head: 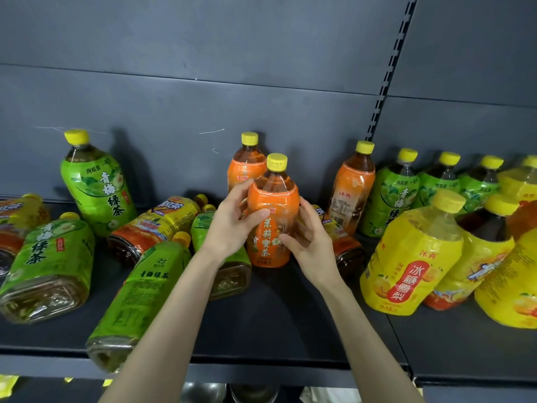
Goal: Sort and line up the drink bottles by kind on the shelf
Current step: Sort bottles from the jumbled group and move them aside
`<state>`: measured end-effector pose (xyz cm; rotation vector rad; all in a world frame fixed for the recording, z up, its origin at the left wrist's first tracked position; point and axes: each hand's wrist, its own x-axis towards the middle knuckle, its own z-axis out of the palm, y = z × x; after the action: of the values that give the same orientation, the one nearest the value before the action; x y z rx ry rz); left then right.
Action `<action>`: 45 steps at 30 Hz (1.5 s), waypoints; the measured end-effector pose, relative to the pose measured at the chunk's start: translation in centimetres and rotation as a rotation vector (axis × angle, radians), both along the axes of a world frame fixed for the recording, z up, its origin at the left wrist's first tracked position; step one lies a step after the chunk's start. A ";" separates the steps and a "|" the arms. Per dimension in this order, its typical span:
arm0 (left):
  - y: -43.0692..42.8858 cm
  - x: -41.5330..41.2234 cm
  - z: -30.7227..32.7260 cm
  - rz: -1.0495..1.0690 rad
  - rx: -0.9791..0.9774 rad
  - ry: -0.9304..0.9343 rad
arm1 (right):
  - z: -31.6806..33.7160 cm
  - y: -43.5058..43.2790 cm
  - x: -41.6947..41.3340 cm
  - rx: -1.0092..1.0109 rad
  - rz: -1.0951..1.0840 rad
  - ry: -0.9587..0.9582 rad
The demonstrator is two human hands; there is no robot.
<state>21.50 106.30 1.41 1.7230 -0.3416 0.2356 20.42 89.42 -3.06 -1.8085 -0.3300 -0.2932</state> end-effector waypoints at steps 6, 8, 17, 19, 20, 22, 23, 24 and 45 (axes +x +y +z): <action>-0.1 0.0 -0.9 -0.011 -0.028 0.005 | 0.9 -0.5 -0.5 -0.066 -0.003 0.015; -0.4 -0.1 -1.2 -0.011 -0.038 0.009 | 1.5 -1.3 -1.1 -0.141 -0.121 -0.043; -0.6 0.1 -1.6 0.013 -0.043 0.032 | 1.8 -3.2 0.0 -0.848 -0.440 0.238; -0.6 0.2 -1.6 0.022 -0.043 0.036 | 2.0 -3.0 -0.2 -0.901 -0.464 0.249; -0.5 0.2 -1.6 0.026 -0.045 0.040 | 2.2 -2.9 -0.5 -0.904 -0.478 0.251; -0.5 0.3 -1.7 0.029 -0.046 0.042 | 2.1 -2.7 -1.1 -0.876 -0.497 0.250; -0.5 0.3 -1.7 0.031 -0.043 0.041 | 1.9 -2.5 -1.5 -0.860 -0.507 0.249; -0.5 0.3 -1.8 0.032 -0.040 0.041 | 1.7 -2.3 -1.9 -0.846 -0.519 0.248; -4.6 -7.3 -3.6 0.257 0.329 0.048 | -1.4 -3.2 -8.3 0.104 -0.358 0.382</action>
<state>14.18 101.66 -2.21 2.0957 -0.1262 0.3384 12.12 86.17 -4.43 -1.7698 0.2753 -0.2016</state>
